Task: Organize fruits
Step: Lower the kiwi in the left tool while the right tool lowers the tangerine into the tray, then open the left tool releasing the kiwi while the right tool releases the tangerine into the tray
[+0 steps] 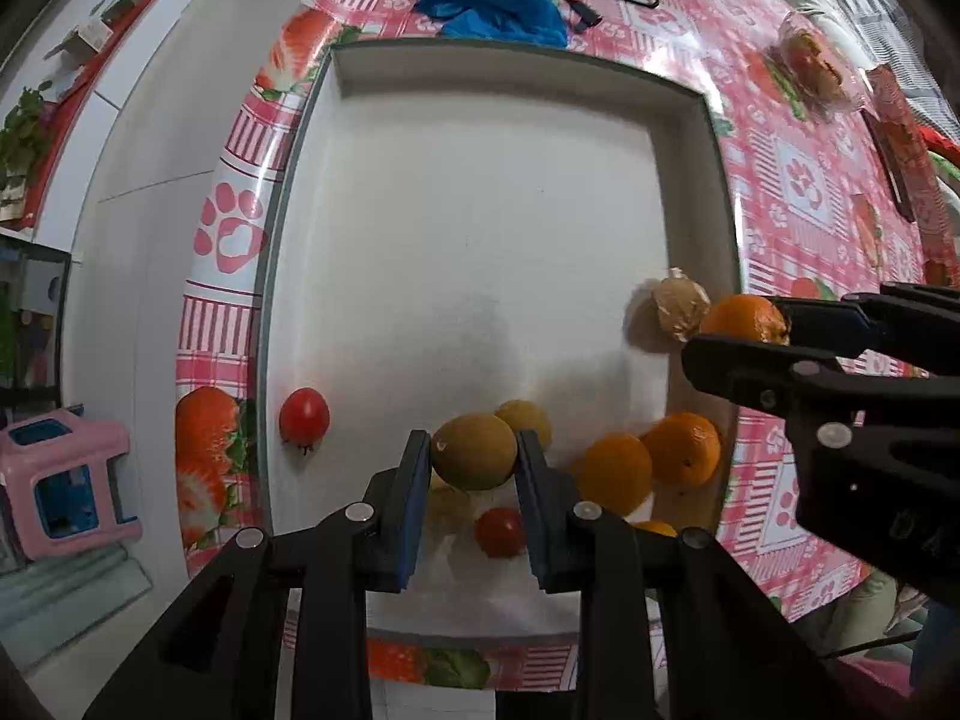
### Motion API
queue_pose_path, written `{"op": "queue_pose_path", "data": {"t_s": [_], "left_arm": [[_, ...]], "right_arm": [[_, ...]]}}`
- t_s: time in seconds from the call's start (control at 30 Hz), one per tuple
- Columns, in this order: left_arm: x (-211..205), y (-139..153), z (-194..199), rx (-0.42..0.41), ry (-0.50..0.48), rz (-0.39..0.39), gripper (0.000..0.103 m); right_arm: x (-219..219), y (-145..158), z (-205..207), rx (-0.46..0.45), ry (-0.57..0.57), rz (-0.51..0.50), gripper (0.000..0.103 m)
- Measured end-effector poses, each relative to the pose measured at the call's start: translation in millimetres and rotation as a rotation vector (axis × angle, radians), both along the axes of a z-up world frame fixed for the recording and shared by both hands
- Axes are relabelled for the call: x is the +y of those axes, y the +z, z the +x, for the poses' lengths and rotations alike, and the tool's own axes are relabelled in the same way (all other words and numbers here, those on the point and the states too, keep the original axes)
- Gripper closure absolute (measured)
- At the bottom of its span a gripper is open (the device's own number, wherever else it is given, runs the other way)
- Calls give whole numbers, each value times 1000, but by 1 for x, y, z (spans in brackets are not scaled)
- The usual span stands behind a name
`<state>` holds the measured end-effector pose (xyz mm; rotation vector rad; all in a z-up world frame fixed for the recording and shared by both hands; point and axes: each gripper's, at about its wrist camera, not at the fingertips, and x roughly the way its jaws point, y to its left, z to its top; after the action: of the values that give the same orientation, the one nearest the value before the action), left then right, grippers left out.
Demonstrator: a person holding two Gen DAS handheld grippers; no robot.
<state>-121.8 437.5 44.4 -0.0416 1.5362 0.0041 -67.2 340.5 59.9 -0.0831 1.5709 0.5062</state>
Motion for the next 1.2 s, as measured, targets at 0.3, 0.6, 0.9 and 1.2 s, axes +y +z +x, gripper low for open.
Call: {"op": "queue_pose_path", "data": {"t_s": [0.3,0.6,0.9,1.2], "left_arm": [[-4,-11,11,-27,1,0,72],[-4,-12,22,-34,8,4,72],[3,-20,31,-24,28,-1,72],[1,-10,43,-64,16,-4,33]], "right_arm": [[9,-23,10,-7,10,-15,65],[6,-21,23,-34,-2,-17,65],[11,-20,34,-51,4,-31,65],[17,-21,35,-43,20,-39,58]]}}
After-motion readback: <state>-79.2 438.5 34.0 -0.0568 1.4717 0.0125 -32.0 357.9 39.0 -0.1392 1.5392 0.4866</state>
